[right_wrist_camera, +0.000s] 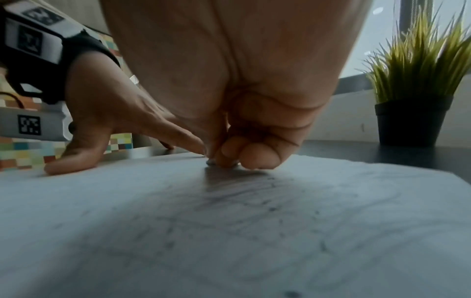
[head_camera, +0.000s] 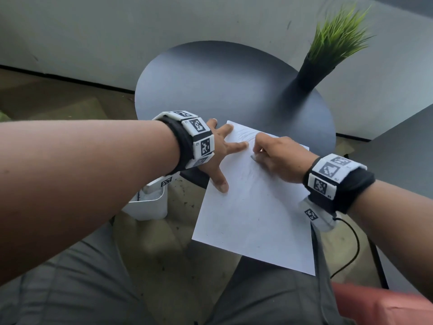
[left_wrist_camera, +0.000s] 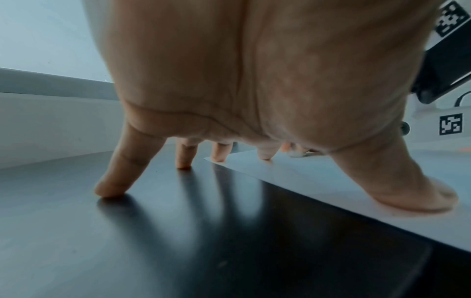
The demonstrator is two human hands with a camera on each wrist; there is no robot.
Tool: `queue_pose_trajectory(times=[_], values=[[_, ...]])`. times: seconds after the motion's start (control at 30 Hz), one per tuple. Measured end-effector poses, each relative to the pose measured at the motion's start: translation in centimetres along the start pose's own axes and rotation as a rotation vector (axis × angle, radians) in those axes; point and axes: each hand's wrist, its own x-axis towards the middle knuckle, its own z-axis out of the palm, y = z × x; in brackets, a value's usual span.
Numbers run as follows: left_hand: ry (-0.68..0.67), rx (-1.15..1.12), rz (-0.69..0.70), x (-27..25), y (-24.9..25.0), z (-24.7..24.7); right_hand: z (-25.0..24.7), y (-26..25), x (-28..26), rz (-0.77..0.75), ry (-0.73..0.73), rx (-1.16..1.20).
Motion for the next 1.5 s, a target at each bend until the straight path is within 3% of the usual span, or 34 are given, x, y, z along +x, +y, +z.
queue_pose_trajectory(times=[0.17, 0.33, 0.5, 0.57, 0.67, 0.73, 0.87, 0.97, 1.03, 1.17, 1.2, 1.37, 1.4, 1.5], values=[[-0.009, 0.029, -0.002, 0.1, 0.1, -0.1, 1.7, -2.9, -1.9, -0.270, -0.204, 0.027], [-0.021, -0.007, -0.013, 0.0, 0.2, -0.1, -0.4, 0.0, 0.0, 0.056, -0.007, -0.006], [-0.015, 0.016, -0.012, 0.1, 0.2, -0.1, 1.5, -3.1, -1.9, -0.297, -0.212, -0.011], [-0.014, 0.003, -0.012, 0.1, 0.3, -0.2, 0.8, -1.8, -1.1, -0.233, -0.180, -0.008], [-0.024, -0.033, -0.018, 0.1, 0.2, -0.1, -0.3, 1.5, 0.6, 0.110, -0.051, 0.076], [-0.028, -0.046, -0.021, 0.2, 0.1, -0.1, -0.5, 2.6, 1.4, 0.227, -0.061, 0.091], [0.005, -0.092, -0.035, 0.2, 0.5, 0.1, -0.3, 0.9, 0.8, 0.178, -0.063, 0.063], [0.033, -0.060, -0.031, -0.1, 0.8, 0.2, 1.0, -2.2, -0.8, -0.079, -0.148, 0.026], [0.035, -0.033, -0.029, -0.2, 0.9, 0.2, 1.2, -2.8, -1.1, -0.143, -0.185, 0.041], [0.023, -0.036, -0.022, -0.3, 0.8, 0.1, 0.0, -0.5, 0.7, 0.170, 0.008, 0.102], [0.016, -0.037, -0.021, -0.3, 0.8, 0.1, 0.2, -0.7, 0.6, 0.185, 0.037, 0.088], [-0.006, -0.027, -0.021, -0.3, 1.0, -0.2, 1.7, -3.3, -1.8, -0.157, -0.188, 0.096], [-0.011, -0.031, -0.023, -0.3, 1.1, -0.2, 1.3, -2.6, -1.4, -0.125, -0.183, 0.095], [-0.025, -0.049, -0.030, -0.2, 1.2, -0.2, 0.3, 0.2, 0.0, 0.170, -0.019, 0.115]])
